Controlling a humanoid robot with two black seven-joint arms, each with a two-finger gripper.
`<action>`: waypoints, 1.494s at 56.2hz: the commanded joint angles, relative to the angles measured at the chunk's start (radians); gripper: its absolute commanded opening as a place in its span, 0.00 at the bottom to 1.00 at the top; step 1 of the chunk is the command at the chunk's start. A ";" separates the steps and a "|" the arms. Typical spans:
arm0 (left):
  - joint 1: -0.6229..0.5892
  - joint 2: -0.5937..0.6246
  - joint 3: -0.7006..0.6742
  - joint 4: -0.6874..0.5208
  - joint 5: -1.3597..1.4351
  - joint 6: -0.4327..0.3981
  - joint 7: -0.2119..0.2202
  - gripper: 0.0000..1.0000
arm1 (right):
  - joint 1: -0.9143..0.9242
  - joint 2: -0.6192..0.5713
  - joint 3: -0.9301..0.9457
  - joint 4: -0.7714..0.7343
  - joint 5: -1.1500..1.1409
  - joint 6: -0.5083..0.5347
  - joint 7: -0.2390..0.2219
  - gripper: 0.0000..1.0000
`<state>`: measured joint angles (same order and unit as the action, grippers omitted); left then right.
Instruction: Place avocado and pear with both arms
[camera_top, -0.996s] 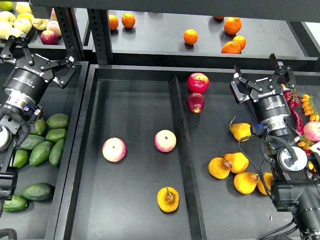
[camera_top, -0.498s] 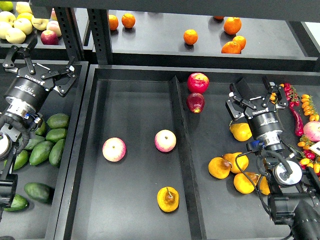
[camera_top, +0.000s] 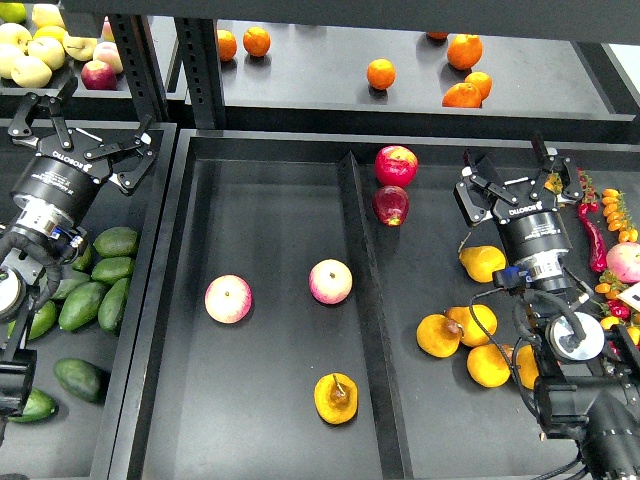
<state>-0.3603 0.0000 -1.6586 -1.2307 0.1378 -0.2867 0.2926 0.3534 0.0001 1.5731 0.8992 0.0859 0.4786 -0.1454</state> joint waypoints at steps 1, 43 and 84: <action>0.004 0.000 0.013 0.002 0.000 0.000 -0.021 1.00 | 0.001 0.000 0.002 -0.002 0.000 0.000 0.001 1.00; 0.103 0.000 0.117 -0.001 0.000 0.001 -0.104 1.00 | -0.004 0.000 0.005 -0.006 0.000 0.000 0.013 0.99; 0.136 0.000 0.128 -0.007 0.000 0.021 -0.105 1.00 | -0.005 0.000 -0.013 -0.033 0.002 0.002 0.006 0.99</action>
<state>-0.2261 0.0000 -1.5292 -1.2395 0.1380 -0.2654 0.1895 0.3491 0.0000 1.5615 0.8658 0.0887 0.4789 -0.1400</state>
